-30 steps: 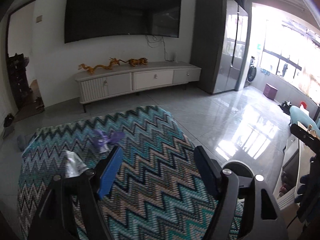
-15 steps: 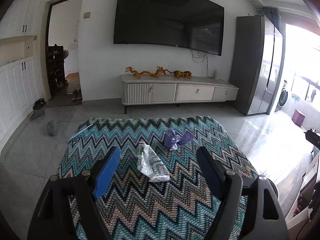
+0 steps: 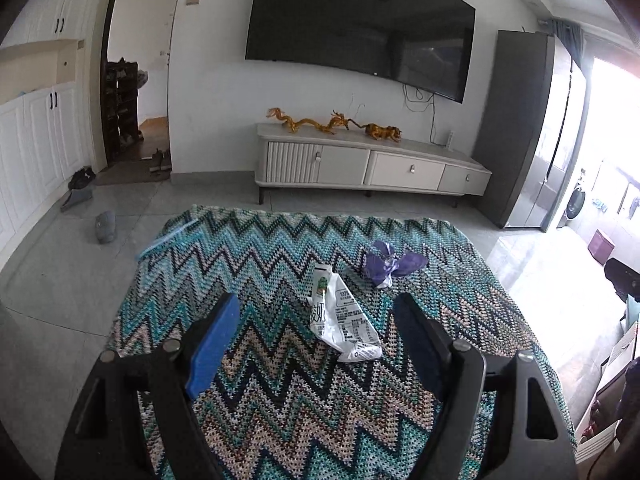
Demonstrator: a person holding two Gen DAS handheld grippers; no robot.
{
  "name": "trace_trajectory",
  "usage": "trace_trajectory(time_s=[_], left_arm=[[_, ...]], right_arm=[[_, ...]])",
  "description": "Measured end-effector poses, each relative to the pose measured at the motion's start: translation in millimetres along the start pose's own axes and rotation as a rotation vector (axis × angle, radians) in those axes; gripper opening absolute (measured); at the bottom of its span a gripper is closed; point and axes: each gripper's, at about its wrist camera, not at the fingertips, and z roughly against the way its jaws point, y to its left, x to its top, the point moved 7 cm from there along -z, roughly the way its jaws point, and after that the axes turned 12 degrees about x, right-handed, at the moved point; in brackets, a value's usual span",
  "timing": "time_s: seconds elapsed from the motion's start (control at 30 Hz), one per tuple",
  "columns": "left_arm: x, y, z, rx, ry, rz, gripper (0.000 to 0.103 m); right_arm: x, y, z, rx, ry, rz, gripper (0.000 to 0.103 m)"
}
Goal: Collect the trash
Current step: 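Grasp white milk pouch with left tool while right tool grasps purple wrapper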
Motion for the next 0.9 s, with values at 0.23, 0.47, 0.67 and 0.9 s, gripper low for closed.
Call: trace_trajectory(time_s=[0.23, 0.47, 0.67, 0.9], left_arm=[[-17.0, -14.6, -57.9, -0.066, 0.122, -0.009, 0.086], [-28.0, -38.2, -118.3, -0.067, 0.221, -0.047, 0.086], [-35.0, -45.7, -154.2, -0.025, 0.267, -0.071, 0.086], [-34.8, -22.9, -170.2, -0.01, 0.276, 0.023, 0.048]], right_arm=[[-4.3, 2.4, -55.7, 0.053, 0.071, 0.021, 0.103], [-10.9, 8.3, -125.0, 0.121, 0.148, 0.033, 0.103], [-11.4, 29.9, -194.0, 0.193, 0.219, 0.081, 0.103], [-19.8, 60.3, -259.3, 0.258, 0.287, 0.142, 0.103]])
